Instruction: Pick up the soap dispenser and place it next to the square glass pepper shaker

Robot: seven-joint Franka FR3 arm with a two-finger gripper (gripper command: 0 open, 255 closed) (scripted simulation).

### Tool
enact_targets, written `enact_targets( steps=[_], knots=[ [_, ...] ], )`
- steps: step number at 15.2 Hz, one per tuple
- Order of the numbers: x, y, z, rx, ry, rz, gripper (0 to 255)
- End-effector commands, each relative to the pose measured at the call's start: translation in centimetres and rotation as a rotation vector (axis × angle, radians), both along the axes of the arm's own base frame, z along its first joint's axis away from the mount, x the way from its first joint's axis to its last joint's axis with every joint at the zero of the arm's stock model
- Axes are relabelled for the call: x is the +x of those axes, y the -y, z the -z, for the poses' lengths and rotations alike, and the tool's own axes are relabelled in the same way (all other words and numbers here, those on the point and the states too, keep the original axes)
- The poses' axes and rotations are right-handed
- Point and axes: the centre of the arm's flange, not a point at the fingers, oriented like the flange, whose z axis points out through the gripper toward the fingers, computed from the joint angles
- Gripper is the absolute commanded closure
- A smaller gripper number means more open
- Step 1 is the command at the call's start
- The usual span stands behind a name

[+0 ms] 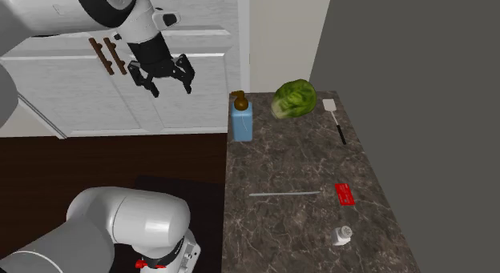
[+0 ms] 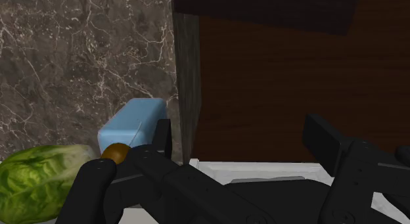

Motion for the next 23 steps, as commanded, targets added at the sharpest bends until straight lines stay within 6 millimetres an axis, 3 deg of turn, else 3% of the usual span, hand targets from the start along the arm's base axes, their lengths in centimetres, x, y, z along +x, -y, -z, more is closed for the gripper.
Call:
enact_targets(
  steps=[1,20,23],
  knots=[
    [0.0,0.0,0.0,0.000,0.000,0.000,0],
    [17.5,14.2,10.9,0.000,0.011,0.042,0],
    [17.7,14.5,12.1,0.000,0.011,0.042,0]
  ],
)
